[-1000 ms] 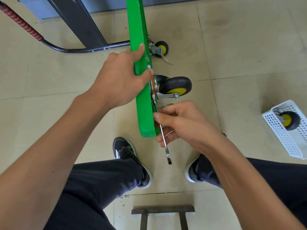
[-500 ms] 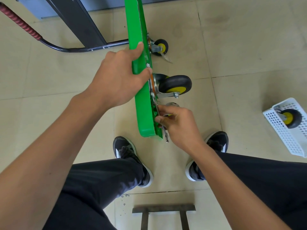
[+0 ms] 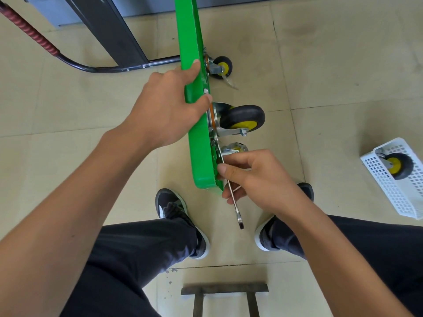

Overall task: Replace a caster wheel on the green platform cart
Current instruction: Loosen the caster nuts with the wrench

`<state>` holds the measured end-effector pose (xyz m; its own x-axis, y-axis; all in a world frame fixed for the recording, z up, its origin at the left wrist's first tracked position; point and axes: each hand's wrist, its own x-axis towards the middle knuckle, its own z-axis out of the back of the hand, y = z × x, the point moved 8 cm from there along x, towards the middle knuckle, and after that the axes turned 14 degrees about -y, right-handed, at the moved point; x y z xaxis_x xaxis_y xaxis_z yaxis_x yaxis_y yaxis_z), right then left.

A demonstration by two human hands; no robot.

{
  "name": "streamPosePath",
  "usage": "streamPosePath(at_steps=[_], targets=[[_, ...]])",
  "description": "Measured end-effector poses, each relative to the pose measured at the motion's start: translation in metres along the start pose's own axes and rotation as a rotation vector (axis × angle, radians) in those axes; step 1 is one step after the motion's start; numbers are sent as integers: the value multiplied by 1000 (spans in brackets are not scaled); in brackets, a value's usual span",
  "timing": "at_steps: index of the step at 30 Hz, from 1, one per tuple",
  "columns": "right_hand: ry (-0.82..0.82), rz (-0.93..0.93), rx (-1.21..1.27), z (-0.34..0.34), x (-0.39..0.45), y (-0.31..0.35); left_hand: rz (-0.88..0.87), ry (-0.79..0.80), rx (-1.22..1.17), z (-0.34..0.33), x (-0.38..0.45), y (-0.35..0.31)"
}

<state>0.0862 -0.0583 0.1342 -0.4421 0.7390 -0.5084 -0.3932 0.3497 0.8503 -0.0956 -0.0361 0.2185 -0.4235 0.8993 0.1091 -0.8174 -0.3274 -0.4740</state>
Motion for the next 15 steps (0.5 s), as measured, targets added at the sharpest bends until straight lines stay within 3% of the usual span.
streamPosePath(at_steps=[15], targets=[[92, -116, 158, -7, -6, 22, -5, -6, 3, 1, 0, -2]])
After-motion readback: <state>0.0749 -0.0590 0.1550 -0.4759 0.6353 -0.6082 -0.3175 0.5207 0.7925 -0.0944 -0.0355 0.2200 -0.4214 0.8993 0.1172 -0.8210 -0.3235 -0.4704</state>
